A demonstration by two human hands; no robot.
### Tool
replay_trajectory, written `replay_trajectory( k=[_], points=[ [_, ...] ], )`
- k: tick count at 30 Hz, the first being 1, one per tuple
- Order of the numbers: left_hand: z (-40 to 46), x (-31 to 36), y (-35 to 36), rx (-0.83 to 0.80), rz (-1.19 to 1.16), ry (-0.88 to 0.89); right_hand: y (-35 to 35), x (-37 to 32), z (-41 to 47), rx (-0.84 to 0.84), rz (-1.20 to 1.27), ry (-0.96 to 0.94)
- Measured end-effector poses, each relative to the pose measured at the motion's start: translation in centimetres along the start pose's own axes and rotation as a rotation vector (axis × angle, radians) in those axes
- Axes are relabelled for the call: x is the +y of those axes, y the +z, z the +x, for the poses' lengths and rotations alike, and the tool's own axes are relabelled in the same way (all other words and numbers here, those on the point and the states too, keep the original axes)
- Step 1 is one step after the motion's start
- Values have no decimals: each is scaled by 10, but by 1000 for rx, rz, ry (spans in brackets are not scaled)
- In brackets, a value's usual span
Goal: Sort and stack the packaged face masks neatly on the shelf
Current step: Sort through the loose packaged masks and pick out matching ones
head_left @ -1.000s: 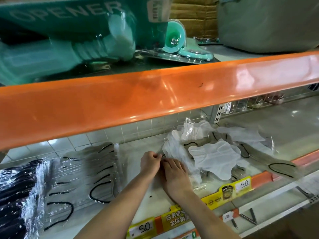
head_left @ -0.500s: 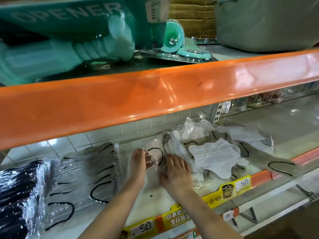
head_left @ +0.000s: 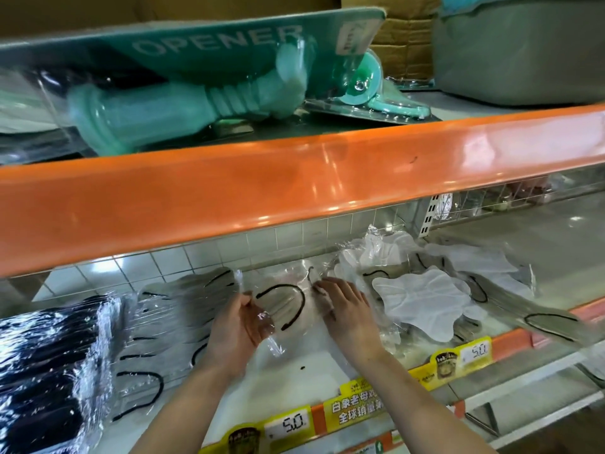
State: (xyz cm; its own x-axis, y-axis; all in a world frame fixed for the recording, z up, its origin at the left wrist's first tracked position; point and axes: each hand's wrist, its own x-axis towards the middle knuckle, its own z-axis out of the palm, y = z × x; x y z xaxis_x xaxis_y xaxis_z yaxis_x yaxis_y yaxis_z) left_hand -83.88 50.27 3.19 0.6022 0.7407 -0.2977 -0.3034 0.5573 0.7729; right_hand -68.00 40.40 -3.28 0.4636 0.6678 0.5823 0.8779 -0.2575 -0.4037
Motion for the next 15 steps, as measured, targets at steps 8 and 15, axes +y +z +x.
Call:
replay_trajectory(
  k=[8,15],
  points=[
    [-15,32,-48,-85,322,171,-10,-36,9,223,23,-166],
    [-37,53,-81,-6,366,193,5,-72,5,260,-21,-409]
  ],
)
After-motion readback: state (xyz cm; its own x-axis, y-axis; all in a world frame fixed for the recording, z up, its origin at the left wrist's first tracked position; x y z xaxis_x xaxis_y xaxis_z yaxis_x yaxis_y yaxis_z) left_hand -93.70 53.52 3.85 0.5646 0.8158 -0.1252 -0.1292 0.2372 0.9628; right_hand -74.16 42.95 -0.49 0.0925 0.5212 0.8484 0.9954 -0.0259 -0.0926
